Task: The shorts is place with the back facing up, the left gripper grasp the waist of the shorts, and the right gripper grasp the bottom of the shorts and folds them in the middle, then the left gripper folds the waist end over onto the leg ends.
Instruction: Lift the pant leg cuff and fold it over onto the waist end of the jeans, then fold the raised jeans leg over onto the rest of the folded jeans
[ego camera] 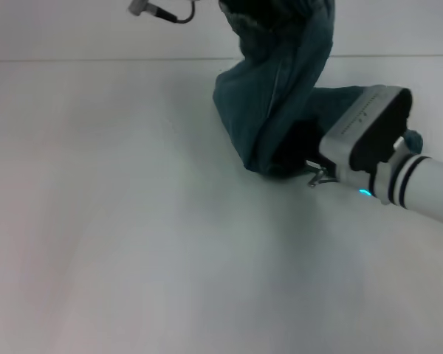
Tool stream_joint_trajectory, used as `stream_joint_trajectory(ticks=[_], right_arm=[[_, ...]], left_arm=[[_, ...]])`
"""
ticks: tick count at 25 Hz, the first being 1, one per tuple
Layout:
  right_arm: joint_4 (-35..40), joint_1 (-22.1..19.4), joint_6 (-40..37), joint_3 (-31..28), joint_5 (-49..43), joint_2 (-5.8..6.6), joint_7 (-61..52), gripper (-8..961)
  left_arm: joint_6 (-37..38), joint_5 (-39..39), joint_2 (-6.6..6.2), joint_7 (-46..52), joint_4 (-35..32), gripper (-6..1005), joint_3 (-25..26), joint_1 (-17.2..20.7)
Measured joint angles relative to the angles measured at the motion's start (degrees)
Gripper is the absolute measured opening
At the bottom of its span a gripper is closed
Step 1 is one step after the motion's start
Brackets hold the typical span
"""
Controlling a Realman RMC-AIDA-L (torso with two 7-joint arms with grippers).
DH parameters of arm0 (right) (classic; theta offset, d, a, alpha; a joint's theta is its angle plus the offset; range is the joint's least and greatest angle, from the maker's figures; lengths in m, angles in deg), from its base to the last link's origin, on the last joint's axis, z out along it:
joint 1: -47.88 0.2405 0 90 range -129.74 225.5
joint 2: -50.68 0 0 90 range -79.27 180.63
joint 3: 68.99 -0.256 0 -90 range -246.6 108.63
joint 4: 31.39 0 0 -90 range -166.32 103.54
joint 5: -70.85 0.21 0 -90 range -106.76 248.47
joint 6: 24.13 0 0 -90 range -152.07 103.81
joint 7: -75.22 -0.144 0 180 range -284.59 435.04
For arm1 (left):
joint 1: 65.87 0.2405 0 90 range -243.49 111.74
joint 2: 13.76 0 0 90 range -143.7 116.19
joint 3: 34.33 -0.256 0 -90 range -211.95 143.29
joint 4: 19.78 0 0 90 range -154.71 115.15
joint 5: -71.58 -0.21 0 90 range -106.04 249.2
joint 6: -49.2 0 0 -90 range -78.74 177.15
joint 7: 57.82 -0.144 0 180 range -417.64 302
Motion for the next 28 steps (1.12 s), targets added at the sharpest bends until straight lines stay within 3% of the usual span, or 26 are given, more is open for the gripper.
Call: stream_joint_trajectory(ticks=[9, 15, 19, 25, 28], right_arm=[[-3.87, 5.51, 0.7, 0.21, -3.87, -0.08, 0.24, 0], [-4.39, 4.79, -1.13, -0.44, -4.71, 0.41, 0.02, 1], [1.02, -2.38, -6.68, -0.5, -4.59, 1.24, -1.79, 1], [19.57, -19.78, -20.16, 2.96, -5.95, 2.0, -14.99, 1], [25.59, -24.92, -23.94, 4.59, -7.42, 2.02, -20.4, 1]], left_arm=[[-1.03, -0.97, 0.12, 3.09, 0.48, 105, -3.75, -2.6], [-2.67, -1.41, 0.13, 3.13, 2.0, 103, -5.29, -2.57], [-4.96, -1.57, 0.08, 2.8, 3.93, 103, -6.61, -2.15], [-8.62, -1.24, 0.26, 2.28, 5.09, 101, -9.7, -1.43], [-11.51, -0.94, 0.55, 2.55, 3.45, 121, -14.12, 0.31]])
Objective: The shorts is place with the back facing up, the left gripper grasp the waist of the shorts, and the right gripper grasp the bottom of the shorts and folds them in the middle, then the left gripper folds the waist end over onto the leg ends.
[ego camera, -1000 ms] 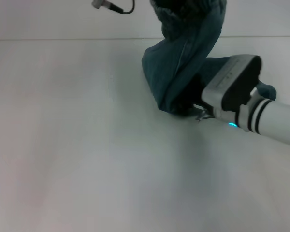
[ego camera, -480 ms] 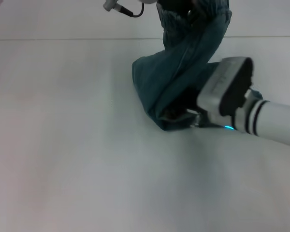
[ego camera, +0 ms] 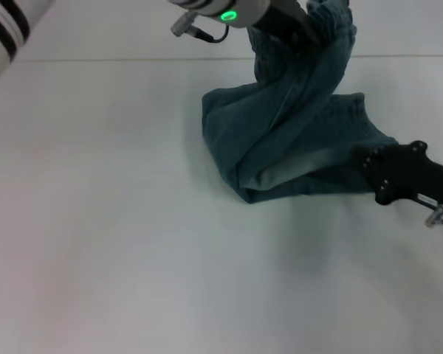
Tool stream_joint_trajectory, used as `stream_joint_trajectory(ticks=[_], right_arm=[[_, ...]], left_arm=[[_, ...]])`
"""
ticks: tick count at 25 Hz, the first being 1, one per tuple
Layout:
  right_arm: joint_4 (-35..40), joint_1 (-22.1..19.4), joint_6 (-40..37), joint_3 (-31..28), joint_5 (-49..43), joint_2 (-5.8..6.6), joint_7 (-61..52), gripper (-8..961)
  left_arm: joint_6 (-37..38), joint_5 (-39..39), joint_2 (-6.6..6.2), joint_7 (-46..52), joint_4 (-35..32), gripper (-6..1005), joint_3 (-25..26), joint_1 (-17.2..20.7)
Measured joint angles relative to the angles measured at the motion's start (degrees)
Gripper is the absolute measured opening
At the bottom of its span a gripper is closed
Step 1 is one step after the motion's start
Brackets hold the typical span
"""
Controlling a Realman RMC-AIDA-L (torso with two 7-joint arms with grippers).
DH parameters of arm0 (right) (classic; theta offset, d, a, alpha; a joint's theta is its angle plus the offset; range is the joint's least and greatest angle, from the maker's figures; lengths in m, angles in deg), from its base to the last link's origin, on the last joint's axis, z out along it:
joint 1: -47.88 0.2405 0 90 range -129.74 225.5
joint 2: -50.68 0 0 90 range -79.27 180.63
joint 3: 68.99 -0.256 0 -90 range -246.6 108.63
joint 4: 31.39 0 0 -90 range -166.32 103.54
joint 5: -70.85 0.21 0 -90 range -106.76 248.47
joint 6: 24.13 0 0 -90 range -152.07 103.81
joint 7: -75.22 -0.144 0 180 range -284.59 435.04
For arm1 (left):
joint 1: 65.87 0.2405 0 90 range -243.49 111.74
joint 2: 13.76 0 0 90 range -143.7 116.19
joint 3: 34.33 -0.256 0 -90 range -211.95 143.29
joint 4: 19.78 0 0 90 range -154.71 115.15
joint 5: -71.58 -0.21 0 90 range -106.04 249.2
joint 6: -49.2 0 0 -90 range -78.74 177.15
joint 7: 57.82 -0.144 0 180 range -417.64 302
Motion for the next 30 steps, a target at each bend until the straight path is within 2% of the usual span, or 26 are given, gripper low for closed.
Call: stream_joint_trajectory(ticks=[4, 10, 12, 16, 18, 21, 26, 29, 30], right_arm=[[3.38, -2.89, -4.33, 0.15, -3.84, 0.0, -3.09, 2], [4.47, -2.83, -5.62, 0.38, -6.0, 0.0, -4.46, 2], [4.46, -2.47, -5.86, 0.69, -6.01, 0.0, -4.39, 2], [4.5, -2.13, -6.4, 1.28, -6.03, 0.0, -4.58, 3], [4.52, -2.08, -7.21, 1.31, -6.04, 0.0, -4.55, 3], [4.58, -2.15, -8.97, 1.27, -6.48, 0.01, -4.35, 3], [4.88, -2.25, -10.9, 1.36, -7.38, 0.37, -4.39, 3], [4.94, -2.32, -11.22, 1.45, -8.11, 0.23, -4.33, 4], [4.96, -2.32, -11.33, 1.49, -8.43, 0.15, -4.31, 4]], left_arm=[[-3.41, 1.27, 0.09, 1.65, -3.09, 199, -6.14, 2.91], [-2.15, 3.01, 0.1, 1.52, -5.83, 313, -8.48, 5.26], [-1.82, 3.51, 0.12, 1.14, -8.4, 350, -8.68, 7.5], [-1.54, 8.35, 0.01, -2.89, -15.33, 423, -8.22, 14.53], [-0.31, 13.85, -0.02, -8.12, -18.87, 460, -6.9, 19.87], [2.37, 21.57, 0.09, -15.4, -20.52, 574, -4.53, 26.65], [8.21, 35.07, 0.1, -29.02, -17.26, 778, 0.05, 36.61], [13.72, 43.36, 0.1, -38.81, -11.31, 913, 4.92, 40.95], [15.78, 45.97, 0.1, -42.29, -8.46, 918, 7.01, 42.14]])
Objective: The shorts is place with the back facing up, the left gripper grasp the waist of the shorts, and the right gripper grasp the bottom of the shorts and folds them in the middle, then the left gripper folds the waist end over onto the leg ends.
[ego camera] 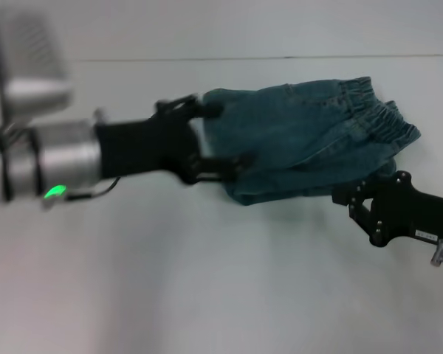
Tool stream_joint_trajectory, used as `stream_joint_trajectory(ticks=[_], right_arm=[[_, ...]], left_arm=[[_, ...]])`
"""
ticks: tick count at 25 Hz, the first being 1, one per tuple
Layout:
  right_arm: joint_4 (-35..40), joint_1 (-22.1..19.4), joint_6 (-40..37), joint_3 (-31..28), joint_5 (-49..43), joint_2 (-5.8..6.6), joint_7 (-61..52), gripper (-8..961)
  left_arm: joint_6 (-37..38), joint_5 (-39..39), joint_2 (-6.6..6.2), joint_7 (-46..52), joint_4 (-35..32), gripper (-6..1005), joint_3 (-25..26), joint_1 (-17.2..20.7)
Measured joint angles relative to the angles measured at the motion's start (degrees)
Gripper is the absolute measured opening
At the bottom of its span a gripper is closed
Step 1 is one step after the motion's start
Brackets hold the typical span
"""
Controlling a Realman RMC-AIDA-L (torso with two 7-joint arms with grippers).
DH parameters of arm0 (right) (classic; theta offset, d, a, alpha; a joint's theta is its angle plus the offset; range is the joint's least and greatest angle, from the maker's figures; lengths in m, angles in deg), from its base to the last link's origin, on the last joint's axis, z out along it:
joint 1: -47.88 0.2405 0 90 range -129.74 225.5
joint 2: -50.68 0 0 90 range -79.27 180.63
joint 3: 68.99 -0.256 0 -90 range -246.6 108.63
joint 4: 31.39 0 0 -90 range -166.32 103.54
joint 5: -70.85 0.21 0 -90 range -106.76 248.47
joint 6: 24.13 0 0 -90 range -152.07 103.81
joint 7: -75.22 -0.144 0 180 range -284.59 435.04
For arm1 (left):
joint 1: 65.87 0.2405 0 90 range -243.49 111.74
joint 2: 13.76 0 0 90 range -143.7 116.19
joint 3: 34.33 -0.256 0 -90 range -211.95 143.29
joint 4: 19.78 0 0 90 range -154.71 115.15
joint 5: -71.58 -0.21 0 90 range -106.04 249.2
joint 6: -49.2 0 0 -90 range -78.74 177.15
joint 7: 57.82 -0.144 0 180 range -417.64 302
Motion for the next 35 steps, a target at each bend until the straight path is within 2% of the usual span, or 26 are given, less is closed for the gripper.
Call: stream_joint_trajectory(ticks=[5, 8, 10, 16, 30, 35], right_arm=[[0.0, 0.18, -0.46, 0.02, -1.3, -0.22, 0.0, 4], [-0.06, 0.28, -1.16, 0.02, -1.33, -0.24, -0.1, 108], [-0.17, 0.42, -2.15, 0.01, -1.34, -0.23, -0.22, 178], [0.02, 0.58, -4.95, 1.33, -1.95, -0.33, 0.21, 427], [-0.16, 1.15, -5.3, 4.03, -2.0, -0.15, 2.66, 876], [-0.03, 1.47, -5.36, 5.7, -1.99, -0.05, 2.87, 944]], left_arm=[[10.09, 7.74, -0.25, -19.27, 17.06, 946, 13.68, 4.08], [14.97, 7.63, -0.76, -28.61, 27.67, 946, 22.92, 4.78], [16.05, 6.85, -0.98, -32.06, 31.39, 946, 26.34, 5.5], [16.33, 3.64, -0.77, -36.77, 33.82, 947, 29.28, 8.27], [24.79, -4.24, -1.91, -40.67, 36.21, 946, 38.88, 9.15], [24.87, -6.54, -2.06, -40.68, 36.93, 946, 39.14, 8.81]])
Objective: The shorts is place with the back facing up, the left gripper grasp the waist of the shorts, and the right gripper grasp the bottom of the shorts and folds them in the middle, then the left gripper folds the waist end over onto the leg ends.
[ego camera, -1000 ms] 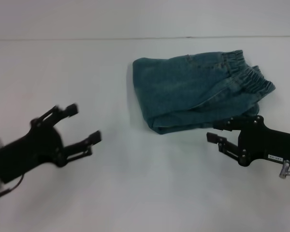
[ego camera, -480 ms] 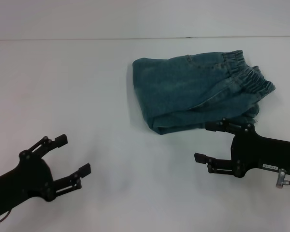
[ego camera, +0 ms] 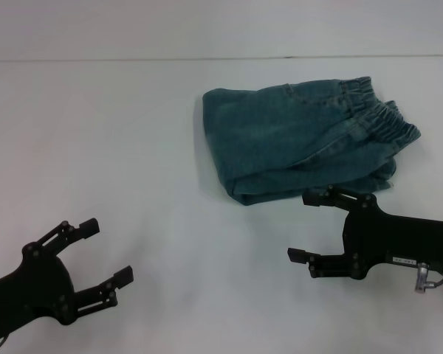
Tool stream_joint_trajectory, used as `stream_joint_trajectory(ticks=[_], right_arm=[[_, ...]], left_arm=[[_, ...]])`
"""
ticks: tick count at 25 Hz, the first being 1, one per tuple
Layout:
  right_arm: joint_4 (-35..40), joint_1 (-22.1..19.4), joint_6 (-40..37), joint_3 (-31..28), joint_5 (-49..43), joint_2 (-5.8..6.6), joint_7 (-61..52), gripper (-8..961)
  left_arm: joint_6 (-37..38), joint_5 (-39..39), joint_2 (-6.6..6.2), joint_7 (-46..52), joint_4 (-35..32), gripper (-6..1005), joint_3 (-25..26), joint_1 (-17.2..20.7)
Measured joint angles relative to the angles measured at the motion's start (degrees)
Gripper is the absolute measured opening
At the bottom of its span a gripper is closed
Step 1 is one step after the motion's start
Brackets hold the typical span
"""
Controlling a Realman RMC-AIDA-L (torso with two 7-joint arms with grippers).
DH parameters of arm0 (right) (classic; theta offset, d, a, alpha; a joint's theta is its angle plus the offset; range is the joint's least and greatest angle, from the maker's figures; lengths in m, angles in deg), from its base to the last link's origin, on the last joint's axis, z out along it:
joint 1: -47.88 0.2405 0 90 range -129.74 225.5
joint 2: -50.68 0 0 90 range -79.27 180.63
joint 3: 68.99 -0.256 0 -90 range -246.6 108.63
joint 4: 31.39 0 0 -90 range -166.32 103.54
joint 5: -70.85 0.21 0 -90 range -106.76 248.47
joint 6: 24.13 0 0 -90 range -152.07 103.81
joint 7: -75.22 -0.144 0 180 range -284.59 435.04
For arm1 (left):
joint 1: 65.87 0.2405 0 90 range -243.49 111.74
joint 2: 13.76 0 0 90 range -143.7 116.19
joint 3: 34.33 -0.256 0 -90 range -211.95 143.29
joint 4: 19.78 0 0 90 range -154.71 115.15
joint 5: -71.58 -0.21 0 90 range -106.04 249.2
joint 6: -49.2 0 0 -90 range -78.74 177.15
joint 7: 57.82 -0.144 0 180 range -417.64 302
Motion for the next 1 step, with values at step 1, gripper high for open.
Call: stream_joint_trajectory(ticks=[1], right_arm=[[0.04, 0.0, -0.12, 0.11, 0.0, 0.04, 0.01, 944]], left_arm=[[-0.01, -0.28, -0.03, 0.0, 0.12, 946, 0.01, -0.06]])
